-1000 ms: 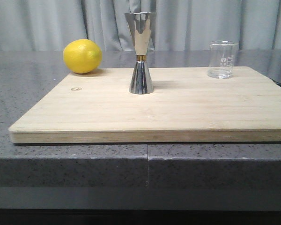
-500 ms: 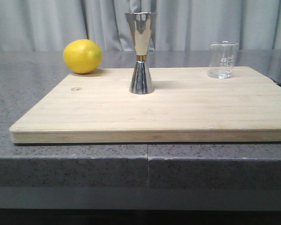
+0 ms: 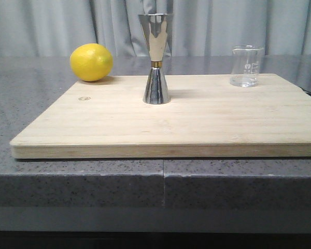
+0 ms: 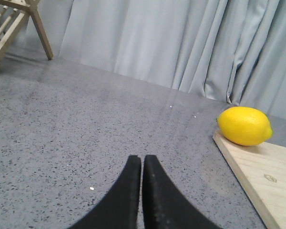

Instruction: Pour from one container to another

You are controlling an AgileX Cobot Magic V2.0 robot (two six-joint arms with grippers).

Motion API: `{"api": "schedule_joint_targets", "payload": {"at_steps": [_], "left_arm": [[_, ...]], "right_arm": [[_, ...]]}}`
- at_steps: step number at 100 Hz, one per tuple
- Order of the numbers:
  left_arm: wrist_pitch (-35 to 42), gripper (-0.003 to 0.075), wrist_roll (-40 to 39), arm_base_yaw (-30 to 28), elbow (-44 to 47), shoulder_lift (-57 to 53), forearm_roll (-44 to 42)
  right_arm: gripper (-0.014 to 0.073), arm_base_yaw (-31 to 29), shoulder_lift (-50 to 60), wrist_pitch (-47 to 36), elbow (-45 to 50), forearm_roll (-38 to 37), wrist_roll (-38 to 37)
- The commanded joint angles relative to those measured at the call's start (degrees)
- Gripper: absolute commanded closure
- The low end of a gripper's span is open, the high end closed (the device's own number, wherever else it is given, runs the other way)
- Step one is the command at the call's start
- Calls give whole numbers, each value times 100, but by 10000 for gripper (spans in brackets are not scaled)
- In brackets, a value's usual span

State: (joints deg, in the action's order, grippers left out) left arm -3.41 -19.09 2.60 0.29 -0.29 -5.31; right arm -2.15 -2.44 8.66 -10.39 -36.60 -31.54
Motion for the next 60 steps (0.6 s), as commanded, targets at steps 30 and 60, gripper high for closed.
{"api": "schedule_joint_targets", "payload": {"at_steps": [30,60], "left_arm": [[375,741,7,54,116,-136,4],[375,741,7,54,116,-136,4]], "right_arm": [[661,-1,-37,-385,-146,-87,8],[661,-1,-37,-385,-146,13,8]]}}
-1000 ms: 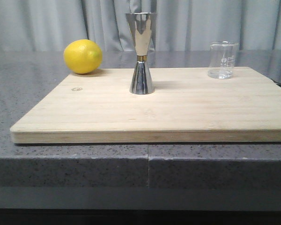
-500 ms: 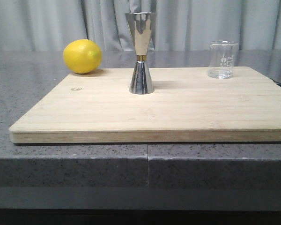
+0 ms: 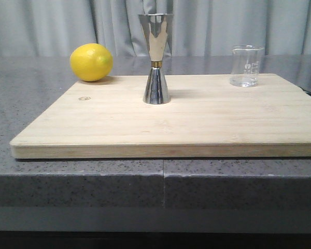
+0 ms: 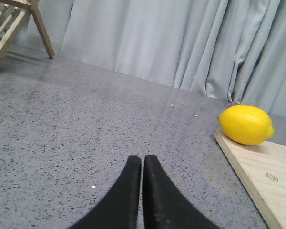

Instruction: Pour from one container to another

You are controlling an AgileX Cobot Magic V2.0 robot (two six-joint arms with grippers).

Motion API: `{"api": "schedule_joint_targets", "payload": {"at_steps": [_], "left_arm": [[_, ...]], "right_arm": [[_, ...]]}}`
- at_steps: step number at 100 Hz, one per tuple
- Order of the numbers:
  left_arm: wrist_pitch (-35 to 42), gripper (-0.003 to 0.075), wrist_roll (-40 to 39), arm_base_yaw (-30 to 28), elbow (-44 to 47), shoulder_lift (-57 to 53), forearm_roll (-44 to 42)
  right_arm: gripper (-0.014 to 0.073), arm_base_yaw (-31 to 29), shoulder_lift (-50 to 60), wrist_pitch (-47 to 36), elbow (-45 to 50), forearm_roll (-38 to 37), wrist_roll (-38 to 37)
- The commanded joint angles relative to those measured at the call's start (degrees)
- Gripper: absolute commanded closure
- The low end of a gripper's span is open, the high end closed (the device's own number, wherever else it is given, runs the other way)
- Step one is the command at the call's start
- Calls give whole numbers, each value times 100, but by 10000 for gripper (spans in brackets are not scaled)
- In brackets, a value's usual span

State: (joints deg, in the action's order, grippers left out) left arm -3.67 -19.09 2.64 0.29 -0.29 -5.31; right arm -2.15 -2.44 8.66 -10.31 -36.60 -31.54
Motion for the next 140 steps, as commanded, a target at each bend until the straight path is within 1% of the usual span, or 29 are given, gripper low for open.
{"api": "schedule_joint_targets", "payload": {"at_steps": [1,6,9,11,15,21,26,30,44,55,61,73,140], "left_arm": [[401,741,7,51,116,-136,4],[401,741,7,51,116,-136,4],[401,741,7,51,116,-136,4],[401,741,7,51,116,-136,4],[401,741,7,51,116,-136,4],[401,741,7,51,116,-136,4],[401,741,7,51,116,-136,4],[401,741,7,51,116,-136,4],[401,741,7,51,116,-136,4],[401,741,7,51,116,-136,4],[401,741,7,51,116,-136,4],[401,741,7,51,116,-136,4],[401,741,7,51,116,-136,4]], "right_arm": [[661,-1,-37,-385,-154,66,8],[661,-1,-37,-342,-154,788,8],[661,-1,-37,-294,-154,1333,202],[661,-1,-37,-280,-154,1586,477],[661,9,-29,-280,-154,1947,1260],[661,74,4,-280,-143,2849,2284],[661,132,80,-372,-56,3397,2861],[661,148,151,-571,90,3660,3070],[661,148,426,-1088,826,3734,3097],[661,159,426,-1224,1245,3660,2741],[661,161,426,-866,1232,3566,2604],[661,161,426,-945,1232,3203,2552],[661,161,416,-981,1232,3203,2552]]}}
